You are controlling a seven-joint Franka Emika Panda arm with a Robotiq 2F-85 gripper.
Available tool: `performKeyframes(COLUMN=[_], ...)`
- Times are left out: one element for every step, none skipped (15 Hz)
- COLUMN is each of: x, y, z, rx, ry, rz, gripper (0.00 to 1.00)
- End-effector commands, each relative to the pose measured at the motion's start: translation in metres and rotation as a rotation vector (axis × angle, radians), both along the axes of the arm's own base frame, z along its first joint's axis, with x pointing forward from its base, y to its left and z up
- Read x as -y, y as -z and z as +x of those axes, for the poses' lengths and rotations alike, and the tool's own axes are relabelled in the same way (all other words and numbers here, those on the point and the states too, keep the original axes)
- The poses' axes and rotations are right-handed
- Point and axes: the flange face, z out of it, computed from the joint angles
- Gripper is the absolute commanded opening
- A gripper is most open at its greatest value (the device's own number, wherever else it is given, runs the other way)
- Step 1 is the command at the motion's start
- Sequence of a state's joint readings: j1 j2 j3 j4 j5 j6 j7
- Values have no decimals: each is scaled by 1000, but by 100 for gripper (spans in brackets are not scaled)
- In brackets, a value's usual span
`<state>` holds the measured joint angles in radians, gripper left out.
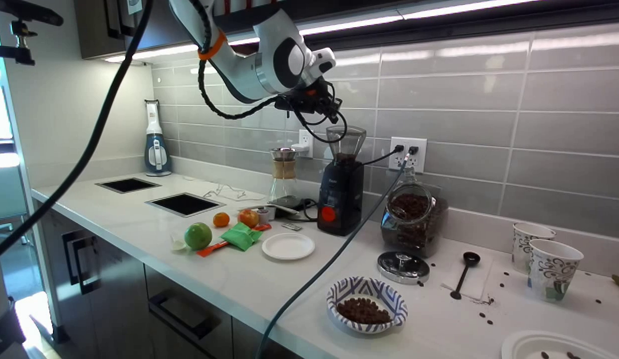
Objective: Pick up the clear lid on the white plate and put it on the black machine
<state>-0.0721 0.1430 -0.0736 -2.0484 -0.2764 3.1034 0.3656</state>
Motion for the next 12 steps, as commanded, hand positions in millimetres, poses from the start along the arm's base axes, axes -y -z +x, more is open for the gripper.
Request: performKeyframes(x=[2, 3, 5, 6, 8, 9, 8, 9, 7, 5, 3, 2], y=[-6, -8, -10, -13, -16, -18, -19, -22, -21, -20, -19, -19], z=[-7, -9, -12, -16, -20, -24, -31, -37, -45, -52, -59, -67], rx=[-2, -16, -20, -27, -32, -39, -57, -79, -116, -148, -172, -188], ry=[-13, -9, -4, -1, 4, 10, 9, 24, 34, 46, 50, 55], rz=[-44, -54, -65, -72, -79, -84, -86, -86, -80, -65, -58, -50], gripper=[0, 0, 0, 0, 13, 26, 33, 40, 49, 56, 64, 71])
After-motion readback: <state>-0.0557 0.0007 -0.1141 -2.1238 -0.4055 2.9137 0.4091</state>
